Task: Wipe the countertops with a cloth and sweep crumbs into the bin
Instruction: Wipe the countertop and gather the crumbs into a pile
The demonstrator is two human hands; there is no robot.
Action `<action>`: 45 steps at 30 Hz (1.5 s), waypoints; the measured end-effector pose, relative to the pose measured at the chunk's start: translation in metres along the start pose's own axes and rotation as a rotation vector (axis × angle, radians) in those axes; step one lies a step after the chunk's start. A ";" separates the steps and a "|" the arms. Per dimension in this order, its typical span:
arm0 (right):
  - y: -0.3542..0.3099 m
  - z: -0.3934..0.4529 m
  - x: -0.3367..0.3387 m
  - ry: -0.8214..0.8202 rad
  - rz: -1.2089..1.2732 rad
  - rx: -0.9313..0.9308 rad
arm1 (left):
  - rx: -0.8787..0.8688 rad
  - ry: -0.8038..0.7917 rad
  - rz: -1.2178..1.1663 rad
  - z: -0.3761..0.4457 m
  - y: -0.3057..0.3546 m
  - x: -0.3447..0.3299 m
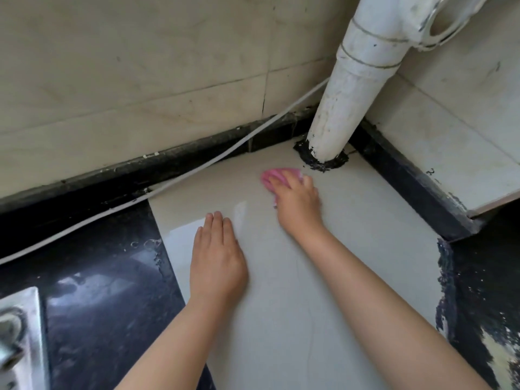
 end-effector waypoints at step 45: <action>0.138 -0.077 0.035 -0.062 -0.047 -0.417 | -0.285 -0.382 0.038 -0.008 0.123 -0.049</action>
Point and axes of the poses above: each hand's wrist, its own z-axis towards the middle knuckle, its own x-axis out of the back of the hand, y = z × x, the point moved 3 cm from there along z, towards the middle knuckle, and after that the axes turned 9 degrees about -z, right-handed, at the moved point
